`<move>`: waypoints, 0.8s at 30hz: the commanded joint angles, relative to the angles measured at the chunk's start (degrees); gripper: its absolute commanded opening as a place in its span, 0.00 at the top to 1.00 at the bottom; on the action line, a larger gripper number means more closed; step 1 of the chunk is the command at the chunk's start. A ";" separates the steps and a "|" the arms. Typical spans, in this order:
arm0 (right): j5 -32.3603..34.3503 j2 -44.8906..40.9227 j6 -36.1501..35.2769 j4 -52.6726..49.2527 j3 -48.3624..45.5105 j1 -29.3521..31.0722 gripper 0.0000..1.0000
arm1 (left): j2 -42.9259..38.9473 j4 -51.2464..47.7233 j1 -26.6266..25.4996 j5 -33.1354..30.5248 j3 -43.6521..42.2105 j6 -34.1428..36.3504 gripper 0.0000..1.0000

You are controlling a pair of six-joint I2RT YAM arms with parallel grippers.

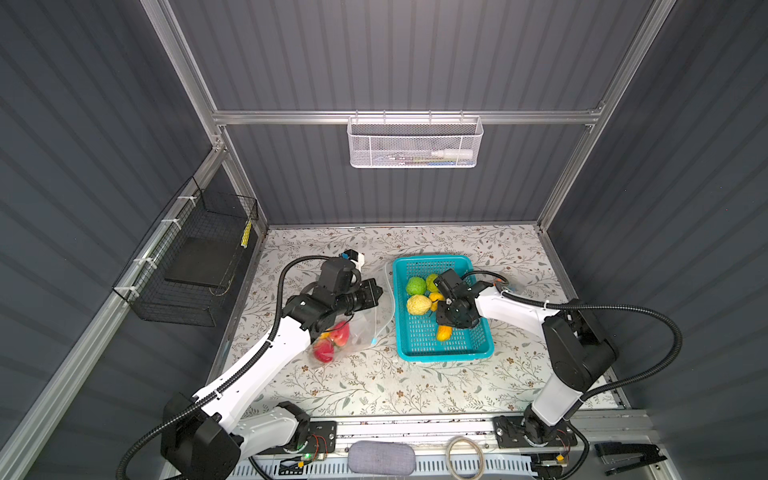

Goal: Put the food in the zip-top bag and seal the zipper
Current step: 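Lower the right gripper and grasp the orange elongated fruit, then lift the orange fruit with the right gripper and carry it to the bag opening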

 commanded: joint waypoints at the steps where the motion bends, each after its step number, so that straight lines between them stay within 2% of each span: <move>1: -0.44 -3.16 0.07 0.35 -1.05 -0.64 0.67 | -0.17 -0.77 -0.23 -0.49 2.06 1.19 1.00; 8: 0.10 -9.56 -1.69 -0.76 -0.62 -1.30 0.68 | -0.15 -0.28 -0.23 0.03 1.70 0.82 1.00; 14: -0.59 -17.26 -7.21 -0.54 1.24 -1.43 0.66 | -0.64 -0.12 -0.23 0.28 1.68 0.81 1.00; 18: -4.01 -22.36 -10.15 2.72 2.82 -1.30 0.65 | -0.22 0.49 -0.23 1.04 1.77 0.68 1.00; 24: -9.82 -26.21 -10.38 11.68 4.45 -0.62 0.65 | 0.24 1.04 -0.24 2.14 2.08 0.23 1.00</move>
